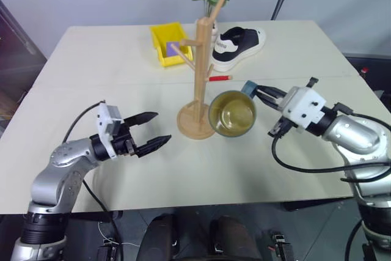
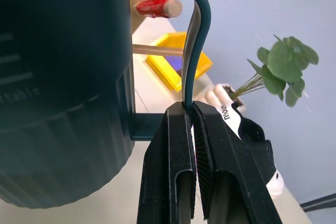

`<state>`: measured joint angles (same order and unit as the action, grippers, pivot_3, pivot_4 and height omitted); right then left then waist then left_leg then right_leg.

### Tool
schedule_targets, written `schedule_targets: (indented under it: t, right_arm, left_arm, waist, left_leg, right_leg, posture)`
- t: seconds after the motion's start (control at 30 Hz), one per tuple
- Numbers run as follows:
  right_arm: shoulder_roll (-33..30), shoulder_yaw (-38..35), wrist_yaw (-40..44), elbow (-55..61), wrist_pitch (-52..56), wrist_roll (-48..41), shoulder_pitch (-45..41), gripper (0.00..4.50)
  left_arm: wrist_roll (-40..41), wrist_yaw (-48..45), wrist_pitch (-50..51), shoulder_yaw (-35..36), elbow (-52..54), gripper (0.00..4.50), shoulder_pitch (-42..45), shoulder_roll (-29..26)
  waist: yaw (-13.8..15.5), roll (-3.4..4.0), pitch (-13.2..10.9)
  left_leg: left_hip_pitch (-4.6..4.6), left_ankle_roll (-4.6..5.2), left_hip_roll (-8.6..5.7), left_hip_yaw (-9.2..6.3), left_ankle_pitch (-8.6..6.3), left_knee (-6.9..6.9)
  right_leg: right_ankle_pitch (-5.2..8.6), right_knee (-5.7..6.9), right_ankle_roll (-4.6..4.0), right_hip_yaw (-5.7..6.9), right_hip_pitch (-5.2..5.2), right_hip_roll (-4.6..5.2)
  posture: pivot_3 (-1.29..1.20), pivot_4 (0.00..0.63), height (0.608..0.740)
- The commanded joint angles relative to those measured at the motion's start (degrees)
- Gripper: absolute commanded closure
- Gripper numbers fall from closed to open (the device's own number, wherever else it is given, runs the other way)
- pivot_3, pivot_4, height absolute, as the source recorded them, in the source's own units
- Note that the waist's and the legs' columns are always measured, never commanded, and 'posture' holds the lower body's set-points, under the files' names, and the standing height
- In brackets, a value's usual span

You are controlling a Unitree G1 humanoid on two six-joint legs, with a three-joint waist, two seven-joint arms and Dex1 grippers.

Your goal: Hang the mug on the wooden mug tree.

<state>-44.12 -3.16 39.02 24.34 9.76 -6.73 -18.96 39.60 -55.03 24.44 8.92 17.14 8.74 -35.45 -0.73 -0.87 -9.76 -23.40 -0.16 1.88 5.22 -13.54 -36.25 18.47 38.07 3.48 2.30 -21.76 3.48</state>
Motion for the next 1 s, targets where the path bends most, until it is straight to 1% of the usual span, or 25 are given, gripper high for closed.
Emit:
schedule_targets:
  t: [0.03,0.37,0.6,0.77,0.83,0.87,1.0]
  right_arm:
    - [-1.0,0.4,1.6,-1.7,-0.2,0.5,-4.8,4.47]
    - [0.0,5.8,4.9,-7.3,0.1,3.1,-14.0,4.47]
    - [0.6,9.3,7.1,-9.8,3.0,5.1,-20.6,4.47]
    - [1.1,10.6,7.9,-11.2,3.6,5.9,-22.4,4.47]
    - [1.3,10.7,8.1,-11.5,3.6,6.0,-22.7,3.83]
    - [1.4,10.7,8.1,-11.6,3.6,6.1,-22.7,3.58]
    - [0.8,10.2,8.2,-11.7,2.4,7.1,-22.6,1.59]
  left_arm:
    - [3.2,0.8,2.0,2.1,3.5,0.00,1.6,-1.0]
    - [4.0,2.3,3.7,2.2,5.1,0.00,3.2,-1.1]
    - [3.7,3.1,3.6,1.4,5.4,0.00,3.6,-0.7]
    - [3.5,3.7,3.5,1.0,5.8,0.00,3.7,-0.4]
    - [3.4,4.0,3.4,1.1,5.9,0.00,3.6,-0.3]
    - [3.4,4.1,3.4,1.1,6.0,0.00,3.6,-0.3]
    - [3.5,4.4,3.4,1.2,6.2,0.00,3.4,-0.4]
  waist:
    - [0.0,0.00,0.0]
    - [-0.1,-0.01,0.0]
    - [-0.1,-0.01,0.0]
    - [-0.1,-0.01,0.0]
    - [-0.1,-0.01,0.0]
    - [-0.1,-0.01,0.0]
    - [-0.1,-0.01,0.0]
  left_leg:
    - [0.00,0.00,0.00,0.00,0.00,0.00]
    - [0.00,0.00,0.00,0.02,0.00,0.00]
    - [0.00,0.00,0.00,0.02,0.00,0.00]
    - [-0.01,0.00,0.00,0.02,0.00,0.00]
    - [-0.01,0.00,0.00,0.02,0.00,0.00]
    - [-0.01,0.00,0.00,0.02,0.00,0.00]
    - [-0.01,0.00,0.00,0.02,0.00,0.00]
  right_leg:
    - [0.00,0.00,0.00,0.00,0.00,0.00]
    - [0.00,0.01,0.00,0.00,-0.01,0.00]
    - [0.00,0.01,0.00,0.00,-0.02,0.00]
    - [0.00,0.01,0.00,0.00,-0.02,0.00]
    - [0.00,0.01,0.00,0.00,-0.02,0.00]
    - [0.00,0.01,-0.01,0.00,-0.02,0.00]
    - [0.00,0.01,-0.01,0.00,-0.02,0.00]
  posture:
    - [0.00,0.150,0.740]
    - [0.00,0.150,0.740]
    - [0.00,0.150,0.740]
    - [0.00,0.150,0.740]
    - [0.00,0.150,0.740]
    - [0.00,0.150,0.740]
    - [0.00,0.150,0.740]
